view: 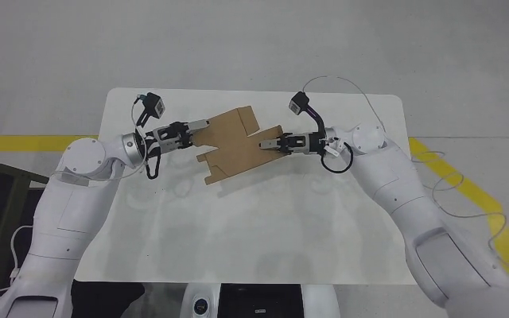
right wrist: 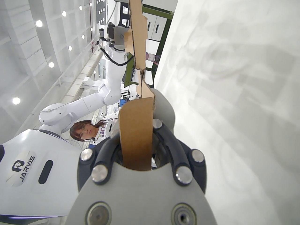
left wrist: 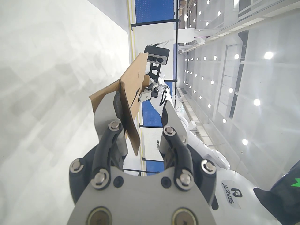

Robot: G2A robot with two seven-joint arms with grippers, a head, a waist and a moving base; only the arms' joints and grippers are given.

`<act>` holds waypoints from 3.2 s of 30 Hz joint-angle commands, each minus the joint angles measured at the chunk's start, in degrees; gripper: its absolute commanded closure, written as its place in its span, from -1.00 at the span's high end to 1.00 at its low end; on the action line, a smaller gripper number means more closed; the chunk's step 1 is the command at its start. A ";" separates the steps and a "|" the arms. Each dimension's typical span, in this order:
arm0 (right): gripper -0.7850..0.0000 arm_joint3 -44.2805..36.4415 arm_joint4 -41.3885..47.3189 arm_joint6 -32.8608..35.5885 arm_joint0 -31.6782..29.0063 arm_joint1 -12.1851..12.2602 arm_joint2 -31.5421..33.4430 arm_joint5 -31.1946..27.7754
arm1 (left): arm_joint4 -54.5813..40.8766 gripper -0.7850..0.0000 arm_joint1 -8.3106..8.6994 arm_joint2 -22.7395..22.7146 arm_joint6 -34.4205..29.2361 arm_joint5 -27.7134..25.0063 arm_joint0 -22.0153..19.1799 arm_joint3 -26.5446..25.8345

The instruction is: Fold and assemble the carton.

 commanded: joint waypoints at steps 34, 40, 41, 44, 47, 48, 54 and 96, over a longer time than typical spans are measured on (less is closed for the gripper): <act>-1.00 0.30 -3.97 0.37 -0.15 -0.89 2.96 0.37 | 6.81 -1.00 -0.09 1.36 -0.08 -1.81 1.02 -0.83; -1.00 0.25 -4.36 0.39 -0.37 -0.97 3.43 0.40 | 6.62 -1.00 -0.14 1.28 0.05 -1.62 0.95 -0.80; -0.64 0.33 -4.56 0.41 -0.41 -0.96 3.50 0.41 | 6.64 -1.00 -0.14 1.25 0.06 -1.61 0.92 -0.73; -0.05 1.34 -5.94 -0.10 -0.38 -0.85 3.73 0.65 | 6.35 -1.00 -0.14 0.90 0.33 -1.74 0.78 -0.38; 0.07 2.49 -7.01 -0.82 -0.46 -0.65 4.22 0.63 | 6.01 -1.00 -0.09 0.17 0.59 -2.66 0.65 -0.43; 0.07 2.72 -7.21 -0.93 -0.50 -0.58 4.42 0.56 | 6.03 -1.00 -0.06 -0.09 0.57 -3.20 0.65 -0.59; 0.13 2.72 -7.49 -1.47 -0.34 0.02 6.32 -0.24 | 7.71 -1.00 0.14 -1.31 1.23 -6.90 0.95 -1.89; -1.00 -5.98 -3.26 -0.44 -3.46 2.61 6.82 -0.45 | 10.42 -1.00 0.59 -2.05 0.34 -12.40 2.56 -2.53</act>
